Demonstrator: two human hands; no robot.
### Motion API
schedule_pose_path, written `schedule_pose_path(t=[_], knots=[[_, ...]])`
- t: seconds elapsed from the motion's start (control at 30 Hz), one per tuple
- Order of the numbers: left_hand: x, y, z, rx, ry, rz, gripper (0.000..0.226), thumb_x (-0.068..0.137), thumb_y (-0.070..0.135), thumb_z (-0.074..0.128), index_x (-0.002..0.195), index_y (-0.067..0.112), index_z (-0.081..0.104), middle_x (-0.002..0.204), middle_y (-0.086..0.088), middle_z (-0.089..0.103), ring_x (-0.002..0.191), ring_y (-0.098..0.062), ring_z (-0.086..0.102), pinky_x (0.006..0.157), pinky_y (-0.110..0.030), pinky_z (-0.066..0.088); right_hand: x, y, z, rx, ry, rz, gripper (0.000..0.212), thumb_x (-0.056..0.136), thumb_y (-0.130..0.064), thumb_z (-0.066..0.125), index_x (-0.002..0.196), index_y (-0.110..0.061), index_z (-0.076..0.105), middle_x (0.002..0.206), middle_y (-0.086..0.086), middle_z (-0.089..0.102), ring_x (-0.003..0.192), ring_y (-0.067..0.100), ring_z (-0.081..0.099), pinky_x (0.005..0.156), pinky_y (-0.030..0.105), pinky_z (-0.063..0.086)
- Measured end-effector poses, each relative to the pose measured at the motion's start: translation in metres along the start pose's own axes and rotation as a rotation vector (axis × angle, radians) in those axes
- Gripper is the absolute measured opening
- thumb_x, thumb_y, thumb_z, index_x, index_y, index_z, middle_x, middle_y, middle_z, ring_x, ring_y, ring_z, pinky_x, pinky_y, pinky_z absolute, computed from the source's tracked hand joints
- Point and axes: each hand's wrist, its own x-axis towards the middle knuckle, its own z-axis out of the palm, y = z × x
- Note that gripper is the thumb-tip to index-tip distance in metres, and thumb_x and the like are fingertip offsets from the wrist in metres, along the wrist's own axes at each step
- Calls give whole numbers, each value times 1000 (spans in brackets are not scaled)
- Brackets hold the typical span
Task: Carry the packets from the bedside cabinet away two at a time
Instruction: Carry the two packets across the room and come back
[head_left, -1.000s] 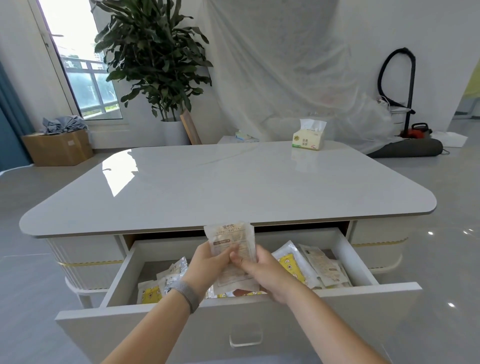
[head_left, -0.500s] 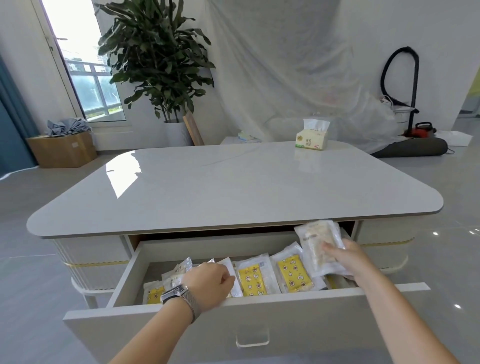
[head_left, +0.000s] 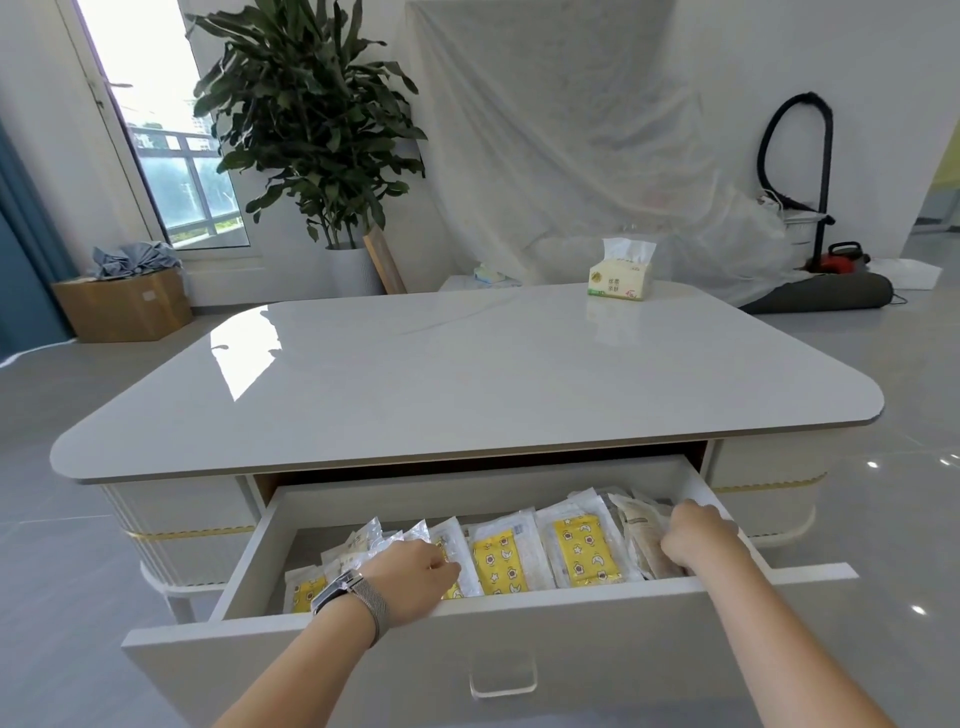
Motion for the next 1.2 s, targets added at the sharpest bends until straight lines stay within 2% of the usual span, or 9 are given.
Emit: schedule_pose_path(t=[0.13, 0.23, 0.4, 0.53, 0.67, 0.77, 0.87, 1.07, 1.2], knots=[[-3, -1, -2, 40, 42, 55, 45, 96, 45, 37, 94, 13, 69, 97, -1, 72, 87, -19, 66, 78, -31, 52, -30, -15, -17, 130, 254, -498, 31, 98, -27, 52, 128, -23, 55, 130, -6, 50, 118, 15, 50, 91, 26, 44], [-8, 0, -7, 70, 69, 129, 56, 95, 59, 32, 81, 15, 65, 86, 4, 71, 78, -13, 63, 79, -33, 52, -71, -36, -28, 245, 13, -728, 23, 85, -50, 64, 105, -38, 64, 106, -23, 62, 103, -1, 53, 86, 21, 43], [-28, 5, -25, 162, -63, 235, 67, 67, 85, 47, 70, 19, 63, 67, 6, 59, 61, -4, 48, 66, -25, 45, -101, -39, -15, 139, -214, -758, 45, 54, -63, 80, 88, -37, 67, 87, -20, 62, 80, 0, 55, 72, 20, 48], [-41, 14, -39, 333, 11, 277, 52, 61, 79, 67, 84, 33, 66, 87, 18, 66, 75, 1, 54, 72, -23, 47, -96, -37, -10, 68, -1, -870, 74, 50, -70, 79, 116, -45, 55, 111, -29, 48, 106, -3, 42, 87, 18, 38], [-37, 16, -43, 375, 234, 316, 74, 58, 83, 64, 117, 39, 53, 116, 23, 47, 112, -3, 47, 82, -24, 39, -85, -37, -1, 14, 286, -935, 111, 44, -82, 69, 142, -47, 32, 138, -19, 31, 131, 9, 25, 112, 33, 24], [-25, 9, -38, 362, 364, 278, 108, 52, 89, 57, 142, 34, 33, 154, 13, 17, 147, -13, 7, 119, -36, 15, -78, -44, 4, 27, 366, -877, 127, 47, -80, 71, 150, -46, 5, 156, -9, 11, 146, 17, 5, 121, 41, 9], [-9, 4, -38, 347, 359, 137, 137, 49, 91, 56, 154, 29, -4, 160, 7, -18, 146, -19, -26, 118, -50, -12, -70, -58, 1, 1, 383, -794, 138, 52, -80, 70, 151, -35, -16, 161, -6, -7, 149, 19, -12, 121, 44, -4], [25, -10, -44, 415, 338, 56, 135, 57, 84, 62, 154, 25, -11, 163, 6, -9, 150, -20, -11, 118, -52, -10, -41, -84, -12, -187, 362, -714, 138, 61, -84, 59, 149, -21, -26, 161, 1, -20, 147, 27, -22, 119, 51, -8], [40, -9, -41, 369, 452, 106, 108, 69, 63, 74, 152, 23, 19, 159, 5, 22, 148, -20, 16, 123, -40, 5, -25, -104, -13, -211, 321, -678, 118, 70, -76, 61, 155, -17, 4, 163, -1, 7, 151, 21, -4, 118, 54, -7]])
